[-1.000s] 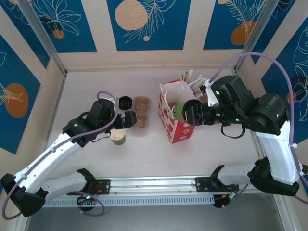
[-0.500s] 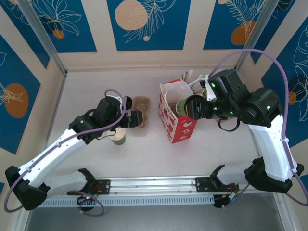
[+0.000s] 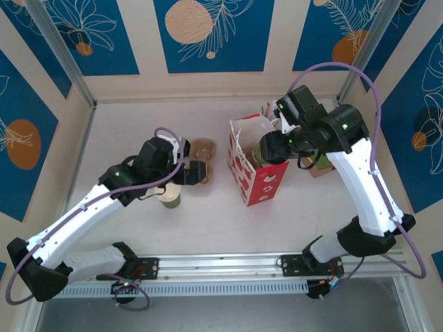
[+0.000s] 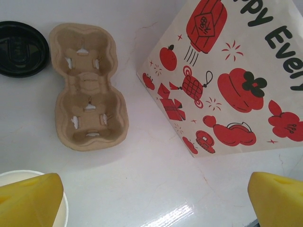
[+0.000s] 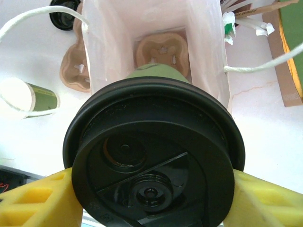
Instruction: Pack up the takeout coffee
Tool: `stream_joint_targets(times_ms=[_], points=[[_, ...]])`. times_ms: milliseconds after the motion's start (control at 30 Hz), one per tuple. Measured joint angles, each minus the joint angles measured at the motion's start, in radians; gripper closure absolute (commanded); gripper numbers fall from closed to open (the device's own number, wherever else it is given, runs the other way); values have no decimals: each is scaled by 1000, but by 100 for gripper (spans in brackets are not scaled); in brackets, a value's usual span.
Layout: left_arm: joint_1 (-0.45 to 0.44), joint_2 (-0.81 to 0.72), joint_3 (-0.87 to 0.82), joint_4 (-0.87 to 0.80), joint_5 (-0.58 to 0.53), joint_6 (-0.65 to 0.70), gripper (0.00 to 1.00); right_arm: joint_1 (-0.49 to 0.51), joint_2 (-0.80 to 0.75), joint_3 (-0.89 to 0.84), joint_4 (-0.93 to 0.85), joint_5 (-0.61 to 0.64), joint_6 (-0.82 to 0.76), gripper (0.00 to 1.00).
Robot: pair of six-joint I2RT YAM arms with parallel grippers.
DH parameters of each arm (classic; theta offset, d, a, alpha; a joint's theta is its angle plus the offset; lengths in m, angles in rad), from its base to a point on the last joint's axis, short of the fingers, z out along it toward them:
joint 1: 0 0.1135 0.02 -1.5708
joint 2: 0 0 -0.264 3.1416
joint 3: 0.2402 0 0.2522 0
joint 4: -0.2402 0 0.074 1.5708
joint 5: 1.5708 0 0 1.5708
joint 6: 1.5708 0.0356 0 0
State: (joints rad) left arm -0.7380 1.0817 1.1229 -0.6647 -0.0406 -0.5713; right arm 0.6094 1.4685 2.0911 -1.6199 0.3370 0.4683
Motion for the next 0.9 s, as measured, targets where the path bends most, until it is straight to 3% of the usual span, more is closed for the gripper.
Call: stream_joint_targets(times_ms=[400, 900], points=[[0, -111, 0, -66, 1, 51, 0, -17, 115, -1, 0, 0, -12, 35], [0, -138, 2, -136, 23, 105, 0, -61, 260, 0, 0, -5, -33, 35]])
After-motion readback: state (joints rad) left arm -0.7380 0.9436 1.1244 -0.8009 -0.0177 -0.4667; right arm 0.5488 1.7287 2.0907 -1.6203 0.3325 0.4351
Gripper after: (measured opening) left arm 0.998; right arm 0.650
